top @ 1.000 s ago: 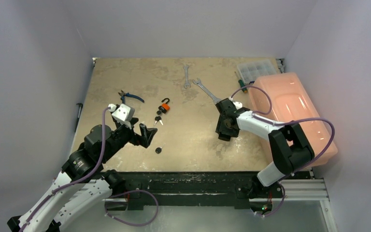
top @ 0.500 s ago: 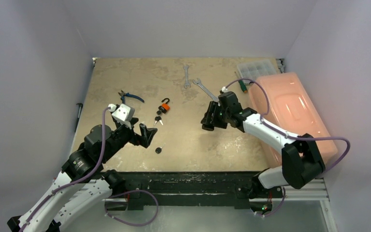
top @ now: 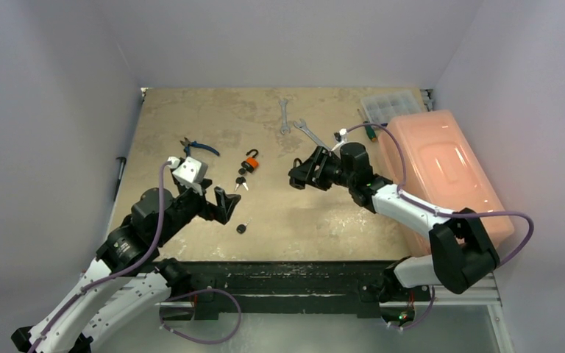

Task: Unlock with the key

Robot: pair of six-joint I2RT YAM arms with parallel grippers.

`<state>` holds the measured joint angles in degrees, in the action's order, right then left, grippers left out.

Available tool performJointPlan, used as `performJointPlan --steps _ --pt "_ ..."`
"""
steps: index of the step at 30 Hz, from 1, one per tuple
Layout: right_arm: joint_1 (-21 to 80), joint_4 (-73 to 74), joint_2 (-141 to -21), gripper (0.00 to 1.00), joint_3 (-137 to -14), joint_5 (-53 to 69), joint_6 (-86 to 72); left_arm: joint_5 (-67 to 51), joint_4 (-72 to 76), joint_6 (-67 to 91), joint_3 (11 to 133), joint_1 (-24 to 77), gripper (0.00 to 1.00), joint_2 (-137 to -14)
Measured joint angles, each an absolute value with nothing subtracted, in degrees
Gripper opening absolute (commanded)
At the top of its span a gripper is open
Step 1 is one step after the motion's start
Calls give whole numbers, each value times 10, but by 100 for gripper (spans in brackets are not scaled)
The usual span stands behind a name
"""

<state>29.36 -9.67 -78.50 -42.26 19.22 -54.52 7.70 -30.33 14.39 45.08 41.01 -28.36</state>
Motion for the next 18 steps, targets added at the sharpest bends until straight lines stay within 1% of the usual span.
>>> performJointPlan --steps 7,18 --pt "300 -160 -772 20 -422 189 -592 60 -274 175 451 410 98 -362" --pt "349 -148 -740 21 -436 119 -620 -4 -121 246 443 410 89 -501"
